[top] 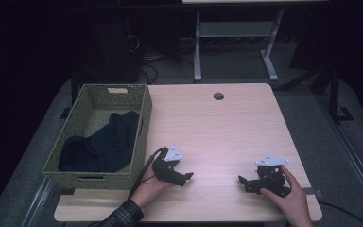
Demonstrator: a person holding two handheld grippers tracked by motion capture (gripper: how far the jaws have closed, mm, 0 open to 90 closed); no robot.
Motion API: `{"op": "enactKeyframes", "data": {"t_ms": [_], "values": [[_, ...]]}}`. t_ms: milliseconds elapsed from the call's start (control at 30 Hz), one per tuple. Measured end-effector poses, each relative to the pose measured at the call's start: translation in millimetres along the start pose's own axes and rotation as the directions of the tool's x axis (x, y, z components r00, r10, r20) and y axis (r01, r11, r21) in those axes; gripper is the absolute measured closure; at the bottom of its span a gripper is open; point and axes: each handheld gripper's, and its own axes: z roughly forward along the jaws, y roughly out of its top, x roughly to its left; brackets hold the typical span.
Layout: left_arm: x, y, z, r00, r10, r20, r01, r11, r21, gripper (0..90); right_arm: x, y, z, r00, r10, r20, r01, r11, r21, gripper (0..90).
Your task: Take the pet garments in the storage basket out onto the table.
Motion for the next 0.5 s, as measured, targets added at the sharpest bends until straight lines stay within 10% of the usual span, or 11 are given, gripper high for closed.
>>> {"op": "enactKeyframes", "data": {"t_ms": [500], "values": [[-0.8,9.9,-8.3,0.9995,0.021,0.021,-0.021,0.9996,-0.019,13.5,0.0,0.0,0.0,1.0,0.0,0.0,0.0,1.0,0.0,0.5]]}}
